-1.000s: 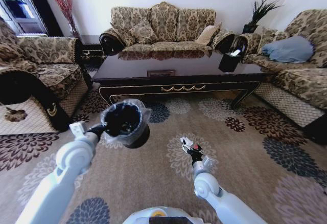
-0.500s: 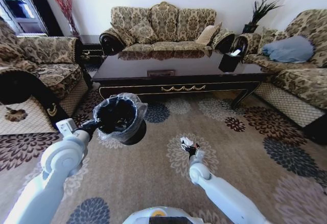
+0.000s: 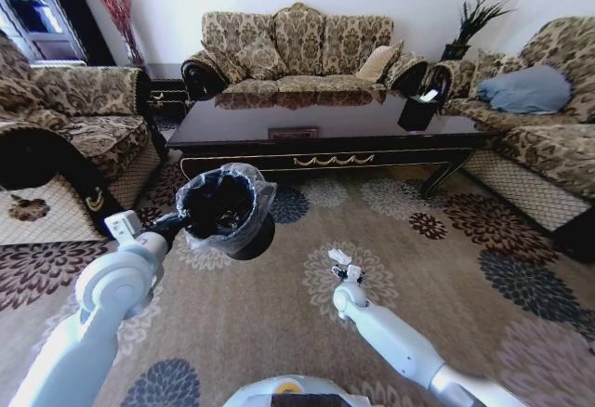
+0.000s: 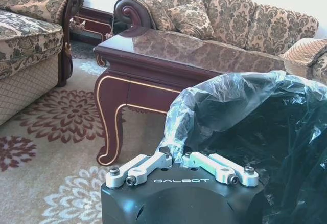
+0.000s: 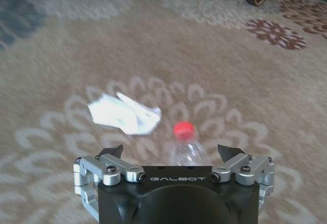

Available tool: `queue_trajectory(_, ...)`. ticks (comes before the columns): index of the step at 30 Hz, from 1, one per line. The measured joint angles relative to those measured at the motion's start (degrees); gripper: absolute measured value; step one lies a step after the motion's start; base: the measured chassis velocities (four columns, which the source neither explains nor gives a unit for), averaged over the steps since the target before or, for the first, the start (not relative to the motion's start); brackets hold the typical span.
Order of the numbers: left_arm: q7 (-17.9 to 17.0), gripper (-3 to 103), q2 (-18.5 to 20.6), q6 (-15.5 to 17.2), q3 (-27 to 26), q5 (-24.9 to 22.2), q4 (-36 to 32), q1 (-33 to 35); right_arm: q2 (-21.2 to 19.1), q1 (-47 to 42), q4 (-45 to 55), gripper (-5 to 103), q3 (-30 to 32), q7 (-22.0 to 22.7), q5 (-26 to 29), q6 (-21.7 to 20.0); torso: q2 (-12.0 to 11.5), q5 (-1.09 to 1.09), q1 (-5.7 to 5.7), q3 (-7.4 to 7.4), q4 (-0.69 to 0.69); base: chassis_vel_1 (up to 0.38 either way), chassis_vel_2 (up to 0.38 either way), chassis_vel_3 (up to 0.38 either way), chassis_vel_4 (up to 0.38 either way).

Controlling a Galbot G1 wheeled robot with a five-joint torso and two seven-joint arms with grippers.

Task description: Move to the front of the table and pick up the trash from the floor, then place it into the trash bin.

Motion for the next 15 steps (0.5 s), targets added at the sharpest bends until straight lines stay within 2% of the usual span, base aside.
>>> queue_trajectory(7, 0.25, 3, 0.48, 0.0, 0.05, -0.11, -0.56, -0.05, 0.63, -0.6, -1.83, 100, 0.99, 1.53, 1.8, -2.19, 0.0, 0.0, 0.0, -0.01, 0.01, 0.0, 0.0, 0.0, 0.0)
queue_trajectory(15, 0.28, 3, 0.47, 0.0, -0.35, -0.22, -1.86, 1.0, 1.64, -2.68, -5.26, 100, 3.09, -0.8, 2.14, -2.87, 0.0, 0.0, 0.0, -0.01, 0.01, 0.0, 0.0, 0.0, 0.0)
